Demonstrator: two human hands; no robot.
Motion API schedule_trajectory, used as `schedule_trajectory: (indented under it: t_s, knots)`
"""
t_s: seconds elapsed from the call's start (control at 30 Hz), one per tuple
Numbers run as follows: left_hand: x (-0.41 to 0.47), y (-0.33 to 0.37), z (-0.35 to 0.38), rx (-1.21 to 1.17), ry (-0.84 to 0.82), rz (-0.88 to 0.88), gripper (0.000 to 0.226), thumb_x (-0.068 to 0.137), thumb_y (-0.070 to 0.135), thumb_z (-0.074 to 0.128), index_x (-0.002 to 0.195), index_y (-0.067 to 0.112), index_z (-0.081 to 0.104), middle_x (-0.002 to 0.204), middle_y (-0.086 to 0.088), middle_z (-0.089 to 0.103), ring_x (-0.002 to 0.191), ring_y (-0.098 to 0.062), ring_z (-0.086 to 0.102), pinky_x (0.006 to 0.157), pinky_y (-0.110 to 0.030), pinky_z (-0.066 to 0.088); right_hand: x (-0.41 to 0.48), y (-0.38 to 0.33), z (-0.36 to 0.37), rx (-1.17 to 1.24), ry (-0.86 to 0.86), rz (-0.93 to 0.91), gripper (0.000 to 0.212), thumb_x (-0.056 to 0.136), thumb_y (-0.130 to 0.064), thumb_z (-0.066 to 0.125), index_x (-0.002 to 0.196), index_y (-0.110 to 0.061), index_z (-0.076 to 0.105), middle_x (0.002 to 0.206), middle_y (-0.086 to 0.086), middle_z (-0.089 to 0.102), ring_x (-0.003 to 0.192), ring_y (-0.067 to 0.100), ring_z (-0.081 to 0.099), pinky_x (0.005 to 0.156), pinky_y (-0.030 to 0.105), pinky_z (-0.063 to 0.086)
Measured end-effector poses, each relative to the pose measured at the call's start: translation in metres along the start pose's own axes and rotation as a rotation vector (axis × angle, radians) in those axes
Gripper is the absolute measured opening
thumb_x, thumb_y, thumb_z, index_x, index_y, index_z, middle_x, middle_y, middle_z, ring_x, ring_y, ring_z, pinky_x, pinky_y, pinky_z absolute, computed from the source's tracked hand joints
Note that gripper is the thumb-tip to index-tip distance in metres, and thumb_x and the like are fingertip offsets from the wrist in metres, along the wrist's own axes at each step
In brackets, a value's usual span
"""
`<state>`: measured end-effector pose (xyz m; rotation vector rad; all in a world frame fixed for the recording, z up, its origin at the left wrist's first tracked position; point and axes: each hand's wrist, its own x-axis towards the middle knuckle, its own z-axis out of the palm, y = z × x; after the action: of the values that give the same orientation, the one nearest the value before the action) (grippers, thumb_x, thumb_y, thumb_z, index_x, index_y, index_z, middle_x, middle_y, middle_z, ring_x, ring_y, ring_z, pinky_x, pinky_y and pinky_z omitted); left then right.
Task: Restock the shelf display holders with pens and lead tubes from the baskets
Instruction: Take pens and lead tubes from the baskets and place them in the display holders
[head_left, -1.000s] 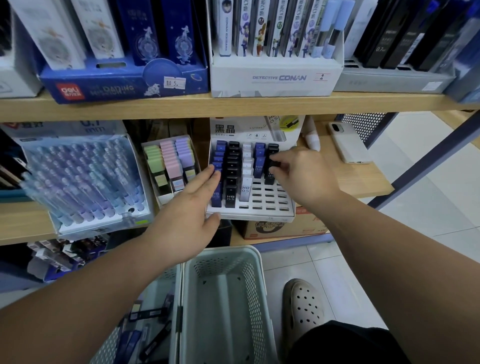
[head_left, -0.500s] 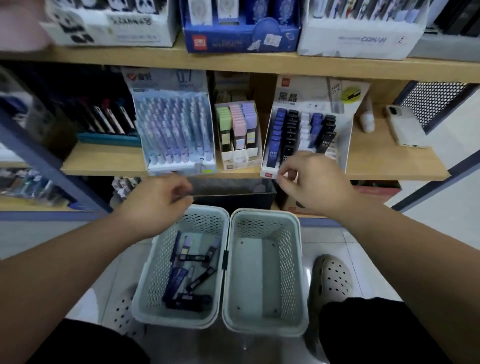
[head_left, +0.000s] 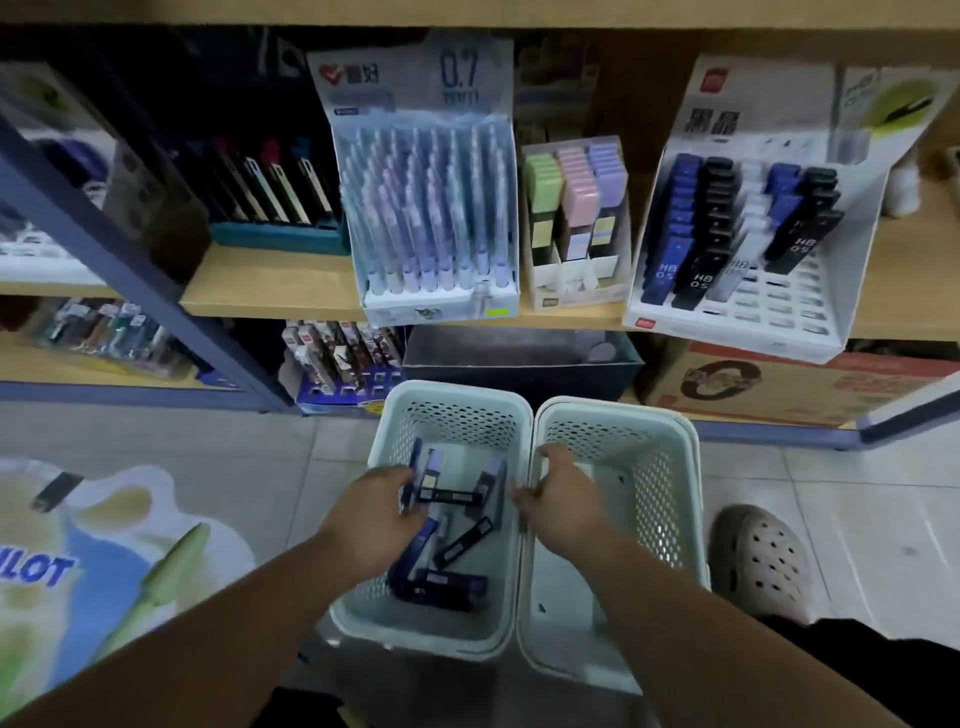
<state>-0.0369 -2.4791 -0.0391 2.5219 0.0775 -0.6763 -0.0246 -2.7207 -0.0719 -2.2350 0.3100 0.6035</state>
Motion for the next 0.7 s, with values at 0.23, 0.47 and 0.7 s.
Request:
schedule_trajectory:
  t_s: [0.23, 0.47, 0.7]
  knots:
    - [0.06, -0.001, 0.065, 0.025, 0.004, -0.244, 0.085, 0.092, 0.043, 0.06, 0.159, 0.012, 0.017, 0.165, -0.009, 0.014, 0.147, -0.03, 0.026, 0.119, -0.04, 0.028, 0.016, 0.026, -0.003, 0.179, -0.097, 0.07, 0.063, 0.084, -0.036, 0.08, 0.138, -0.026, 0.047, 0.072, -0.006, 0.064, 0.053, 0.003, 0.06, 0.047, 0.016, 0.044]
    - [0.072, -0.002, 0.105, 0.108, 0.144, -0.343, 0.09, 0.093, 0.042, 0.059, 0.159, 0.008, 0.008, 0.16, -0.008, 0.002, 0.142, -0.033, 0.031, 0.115, -0.04, 0.032, 0.015, 0.033, -0.006, 0.189, -0.097, 0.023, 0.071, 0.081, -0.043, 0.082, 0.14, -0.029, 0.044, 0.08, -0.004, 0.061, 0.061, -0.006, 0.059, 0.05, 0.007, 0.042]
    - [0.072, 0.001, 0.13, 0.186, 0.216, -0.316, 0.094, 0.089, 0.04, 0.062, 0.158, 0.006, 0.007, 0.16, -0.016, 0.011, 0.144, -0.035, 0.023, 0.117, -0.041, 0.027, 0.018, 0.037, -0.003, 0.128, -0.085, 0.02, 0.075, 0.08, -0.053, 0.079, 0.142, -0.034, 0.042, 0.091, -0.007, 0.062, 0.077, 0.003, 0.061, 0.054, 0.01, 0.038]
